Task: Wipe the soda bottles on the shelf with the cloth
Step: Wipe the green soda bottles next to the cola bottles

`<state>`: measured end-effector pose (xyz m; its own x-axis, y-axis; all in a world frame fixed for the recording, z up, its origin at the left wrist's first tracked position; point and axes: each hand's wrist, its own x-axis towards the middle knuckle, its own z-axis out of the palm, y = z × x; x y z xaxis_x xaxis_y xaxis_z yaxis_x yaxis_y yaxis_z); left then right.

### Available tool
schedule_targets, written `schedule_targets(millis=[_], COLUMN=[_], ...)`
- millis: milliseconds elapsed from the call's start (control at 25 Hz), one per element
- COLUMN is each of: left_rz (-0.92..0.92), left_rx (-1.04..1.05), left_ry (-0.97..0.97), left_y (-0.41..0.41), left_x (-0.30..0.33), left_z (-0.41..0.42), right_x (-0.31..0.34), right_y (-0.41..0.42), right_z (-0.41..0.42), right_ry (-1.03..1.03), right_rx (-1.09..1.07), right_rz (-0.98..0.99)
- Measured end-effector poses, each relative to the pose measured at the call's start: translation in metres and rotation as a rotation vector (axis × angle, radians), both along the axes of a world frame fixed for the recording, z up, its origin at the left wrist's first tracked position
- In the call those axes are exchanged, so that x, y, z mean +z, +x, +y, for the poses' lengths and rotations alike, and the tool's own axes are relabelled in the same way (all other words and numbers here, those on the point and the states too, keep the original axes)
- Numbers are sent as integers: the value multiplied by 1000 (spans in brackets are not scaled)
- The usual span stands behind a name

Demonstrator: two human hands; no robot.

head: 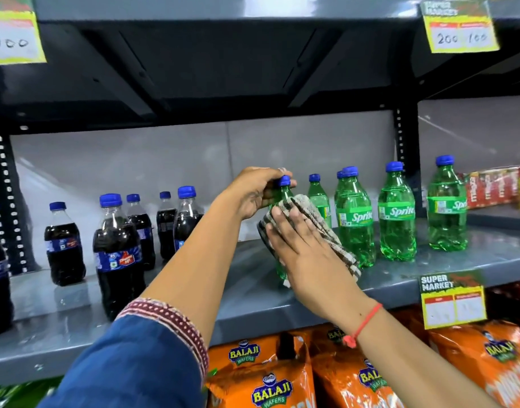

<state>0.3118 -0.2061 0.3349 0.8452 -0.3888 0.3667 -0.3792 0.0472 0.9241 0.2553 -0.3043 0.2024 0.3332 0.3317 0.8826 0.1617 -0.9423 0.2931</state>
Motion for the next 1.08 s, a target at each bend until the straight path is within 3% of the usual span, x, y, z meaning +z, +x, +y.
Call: schedule_targets(millis=[680,1080], left_rz=[51,56], left_rx=[-34,-15], left_ry=[17,43], left_y=[1,-6], left_x=[3,3], left_z=[1,2], right_x=[7,20], right_y=[-7,-7], right_z=[1,-4], right_ry=[-104,-51], right_rx=[-33,-30], right_rz=[3,21])
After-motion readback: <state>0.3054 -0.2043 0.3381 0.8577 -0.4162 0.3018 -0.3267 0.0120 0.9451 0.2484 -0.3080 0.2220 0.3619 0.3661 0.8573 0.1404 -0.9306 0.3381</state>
